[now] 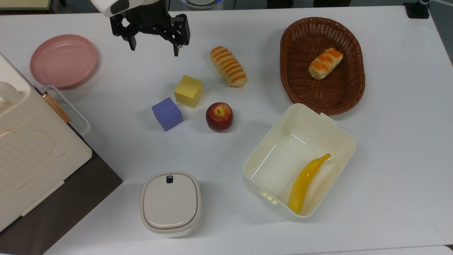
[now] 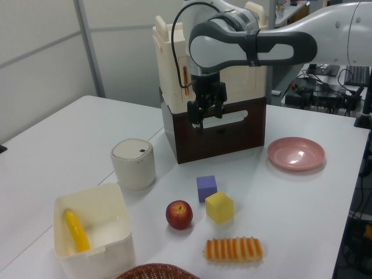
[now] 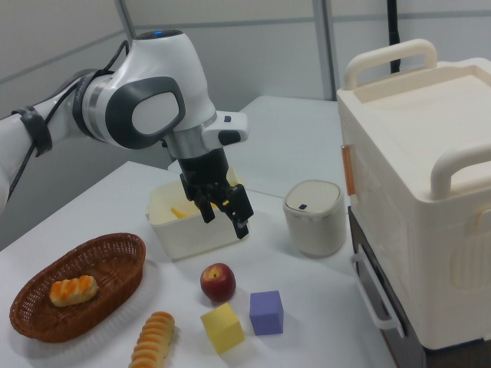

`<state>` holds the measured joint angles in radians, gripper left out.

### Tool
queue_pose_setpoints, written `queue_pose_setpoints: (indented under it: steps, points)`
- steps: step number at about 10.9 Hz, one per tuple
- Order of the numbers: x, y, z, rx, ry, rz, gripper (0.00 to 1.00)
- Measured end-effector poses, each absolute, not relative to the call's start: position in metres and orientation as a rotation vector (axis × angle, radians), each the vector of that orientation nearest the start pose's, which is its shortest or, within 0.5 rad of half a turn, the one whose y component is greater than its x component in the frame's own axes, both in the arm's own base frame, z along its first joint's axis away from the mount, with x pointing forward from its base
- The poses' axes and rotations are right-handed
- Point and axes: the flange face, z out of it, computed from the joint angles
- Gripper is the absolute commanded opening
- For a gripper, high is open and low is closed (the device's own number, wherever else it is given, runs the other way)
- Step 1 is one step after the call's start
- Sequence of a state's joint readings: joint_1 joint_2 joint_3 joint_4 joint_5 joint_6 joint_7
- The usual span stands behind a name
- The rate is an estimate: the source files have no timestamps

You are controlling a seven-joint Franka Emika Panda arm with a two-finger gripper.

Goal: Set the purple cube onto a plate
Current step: 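Move the open gripper toward the purple cube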

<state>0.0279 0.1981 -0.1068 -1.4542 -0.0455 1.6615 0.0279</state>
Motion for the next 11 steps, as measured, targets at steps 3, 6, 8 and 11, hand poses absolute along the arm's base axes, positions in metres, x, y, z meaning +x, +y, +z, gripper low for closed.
queue_pose_setpoints:
  steps: [3,6,8,11]
  points:
    - [0.6191,-0.049,0.5724,-3.201,0.169,-0.013,1.0]
    - [0.6182,-0.056,0.572,-3.2,0.189,-0.009,1.0]
    - [0.6182,-0.0559,0.5719,-3.2,0.189,-0.008,1.0]
    - [0.6184,-0.0549,0.5682,-3.2,0.168,0.004,1.0]
